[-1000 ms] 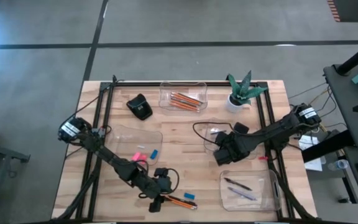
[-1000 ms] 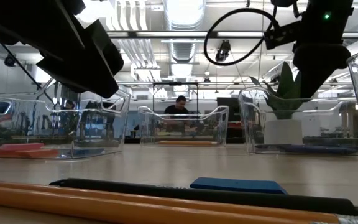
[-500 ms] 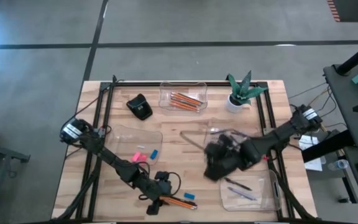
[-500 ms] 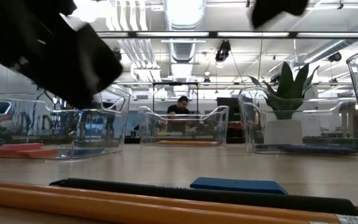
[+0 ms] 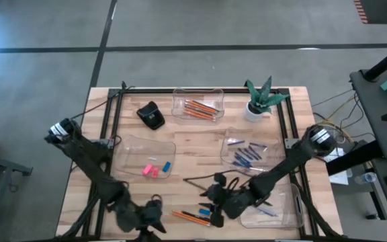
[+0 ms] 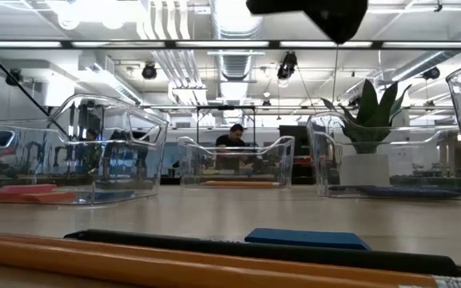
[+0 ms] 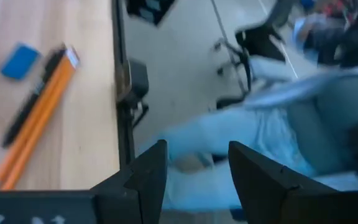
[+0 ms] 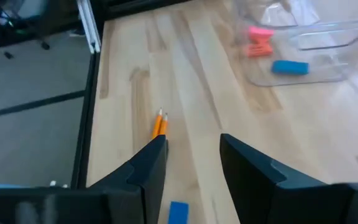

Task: Sort crayons/erasers/pens/pencils in bins
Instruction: Put the black pen into the bottom transparent bin

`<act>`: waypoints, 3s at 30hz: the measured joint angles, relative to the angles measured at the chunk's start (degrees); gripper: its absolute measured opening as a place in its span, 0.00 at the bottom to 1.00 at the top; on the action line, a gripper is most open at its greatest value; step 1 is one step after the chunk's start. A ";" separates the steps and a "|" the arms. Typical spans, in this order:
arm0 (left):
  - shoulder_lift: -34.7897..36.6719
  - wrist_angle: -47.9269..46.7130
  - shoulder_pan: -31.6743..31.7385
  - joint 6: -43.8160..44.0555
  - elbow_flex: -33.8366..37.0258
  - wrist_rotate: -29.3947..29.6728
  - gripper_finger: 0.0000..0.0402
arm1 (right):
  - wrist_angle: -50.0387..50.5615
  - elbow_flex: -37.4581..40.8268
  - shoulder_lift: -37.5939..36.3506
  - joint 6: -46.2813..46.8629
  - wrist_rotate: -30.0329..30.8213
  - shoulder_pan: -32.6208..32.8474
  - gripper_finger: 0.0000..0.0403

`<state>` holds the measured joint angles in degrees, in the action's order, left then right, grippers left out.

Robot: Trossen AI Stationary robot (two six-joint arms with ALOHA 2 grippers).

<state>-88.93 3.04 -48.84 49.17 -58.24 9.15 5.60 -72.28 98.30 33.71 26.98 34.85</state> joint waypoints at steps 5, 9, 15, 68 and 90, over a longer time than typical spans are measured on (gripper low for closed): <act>3.05 -0.05 -4.49 0.01 0.04 11.59 0.39 | 1.03 -6.83 7.78 -1.41 -0.69 0.02 0.36; 3.78 -0.02 -6.59 0.01 0.09 17.01 0.39 | 5.97 -14.03 14.51 -0.37 -3.58 0.02 0.36; 3.74 0.84 -8.45 0.85 0.12 18.35 0.39 | 18.75 -26.53 24.51 1.34 -3.92 0.17 0.36; 3.67 0.73 -10.99 4.45 0.44 18.81 0.39 | 62.42 -47.32 17.41 3.96 -1.75 0.91 0.05; 3.67 0.69 -10.60 0.93 0.50 21.35 0.39 | 78.49 -15.33 1.47 57.95 -11.46 22.68 0.06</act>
<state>-85.25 3.73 -59.44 50.11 -57.74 30.50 84.10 -87.62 99.77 91.66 15.52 57.53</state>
